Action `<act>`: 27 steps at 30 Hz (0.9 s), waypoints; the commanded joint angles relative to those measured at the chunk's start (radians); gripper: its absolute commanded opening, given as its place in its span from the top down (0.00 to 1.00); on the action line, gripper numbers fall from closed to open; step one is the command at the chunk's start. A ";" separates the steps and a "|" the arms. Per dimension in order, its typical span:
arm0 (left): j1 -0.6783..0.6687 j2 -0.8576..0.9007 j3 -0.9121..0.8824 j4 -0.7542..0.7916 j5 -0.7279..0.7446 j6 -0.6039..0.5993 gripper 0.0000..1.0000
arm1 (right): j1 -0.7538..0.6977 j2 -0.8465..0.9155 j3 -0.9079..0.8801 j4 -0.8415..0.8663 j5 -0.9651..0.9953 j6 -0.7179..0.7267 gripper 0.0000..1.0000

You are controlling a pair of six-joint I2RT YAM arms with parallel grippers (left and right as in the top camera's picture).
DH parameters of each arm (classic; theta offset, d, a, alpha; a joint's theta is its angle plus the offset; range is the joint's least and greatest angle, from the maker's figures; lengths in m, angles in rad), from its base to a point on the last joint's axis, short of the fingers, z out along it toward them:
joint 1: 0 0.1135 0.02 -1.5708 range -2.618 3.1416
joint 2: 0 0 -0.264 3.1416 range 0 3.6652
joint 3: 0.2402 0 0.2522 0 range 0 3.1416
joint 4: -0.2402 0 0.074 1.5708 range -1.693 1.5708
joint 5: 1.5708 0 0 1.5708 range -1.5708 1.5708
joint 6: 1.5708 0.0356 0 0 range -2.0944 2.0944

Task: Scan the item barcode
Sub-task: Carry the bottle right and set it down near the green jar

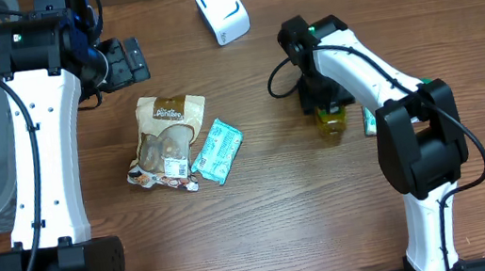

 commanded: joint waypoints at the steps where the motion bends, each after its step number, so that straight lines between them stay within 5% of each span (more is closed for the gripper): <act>1: -0.006 0.002 0.015 0.004 0.005 0.011 0.00 | -0.021 -0.005 -0.032 0.009 0.008 0.011 0.59; 9: -0.006 0.002 0.015 0.004 0.005 0.011 0.01 | -0.050 -0.005 -0.108 0.028 0.010 0.011 0.58; 21: -0.006 0.002 0.015 0.004 0.005 0.011 0.00 | -0.078 -0.005 -0.105 0.007 0.074 0.006 0.19; 27: -0.006 0.002 0.015 0.004 0.005 0.011 0.00 | -0.072 -0.009 -0.013 -0.056 0.082 0.012 0.17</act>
